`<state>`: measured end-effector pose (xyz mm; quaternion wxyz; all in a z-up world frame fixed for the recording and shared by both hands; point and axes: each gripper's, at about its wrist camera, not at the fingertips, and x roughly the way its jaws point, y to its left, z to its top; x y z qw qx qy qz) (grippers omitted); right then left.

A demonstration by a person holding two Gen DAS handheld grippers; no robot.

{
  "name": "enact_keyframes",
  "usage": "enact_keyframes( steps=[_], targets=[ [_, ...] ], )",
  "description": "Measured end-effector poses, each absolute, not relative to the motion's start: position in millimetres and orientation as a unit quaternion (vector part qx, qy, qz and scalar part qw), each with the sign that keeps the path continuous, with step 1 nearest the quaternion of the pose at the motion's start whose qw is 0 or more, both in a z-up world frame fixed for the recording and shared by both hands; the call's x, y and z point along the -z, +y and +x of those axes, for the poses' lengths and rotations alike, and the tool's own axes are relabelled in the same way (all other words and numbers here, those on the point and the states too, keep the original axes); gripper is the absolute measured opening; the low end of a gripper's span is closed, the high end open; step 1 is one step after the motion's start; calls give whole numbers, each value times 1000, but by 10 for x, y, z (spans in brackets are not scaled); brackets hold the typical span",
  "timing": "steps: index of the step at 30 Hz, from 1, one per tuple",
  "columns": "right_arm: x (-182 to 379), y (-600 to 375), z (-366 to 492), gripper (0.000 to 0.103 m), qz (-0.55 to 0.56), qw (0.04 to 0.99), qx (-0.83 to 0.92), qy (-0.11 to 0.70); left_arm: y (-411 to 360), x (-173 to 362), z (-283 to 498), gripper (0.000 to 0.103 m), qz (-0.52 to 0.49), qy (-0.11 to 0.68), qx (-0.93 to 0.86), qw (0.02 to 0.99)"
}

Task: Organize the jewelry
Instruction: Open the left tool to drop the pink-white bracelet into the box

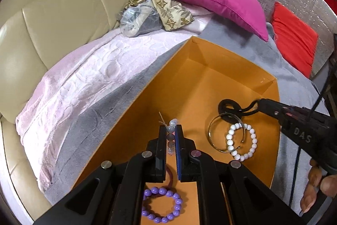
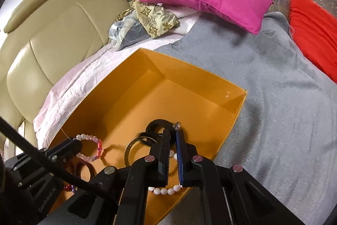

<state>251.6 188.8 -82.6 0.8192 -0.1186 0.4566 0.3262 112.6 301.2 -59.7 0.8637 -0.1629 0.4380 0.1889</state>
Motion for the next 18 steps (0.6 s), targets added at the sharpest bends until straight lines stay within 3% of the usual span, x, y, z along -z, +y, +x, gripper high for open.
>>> enact_keyframes(
  steps=[2, 4, 6, 11, 14, 18],
  targets=[
    [789, 1878, 2496, 11, -122, 822, -323, 452, 3026, 581, 1105, 8, -167, 437, -190, 863],
    [746, 1858, 2475, 35, -120, 824, -322, 450, 3030, 568, 1074, 8, -172, 436, -191, 862],
    [694, 1826, 2439, 51, -117, 827, -323, 445, 3045, 557, 1045, 11, -178, 437, -197, 859],
    [584, 1724, 2349, 51, -117, 832, -321, 437, 3062, 502, 934, 57, -182, 431, -211, 859],
    [523, 1622, 2264, 52, -119, 836, -320, 430, 3069, 458, 854, 64, -182, 431, -221, 856],
    [460, 1471, 2055, 68, -144, 836, -328, 415, 3087, 399, 692, 71, -176, 425, -246, 853]
  ],
)
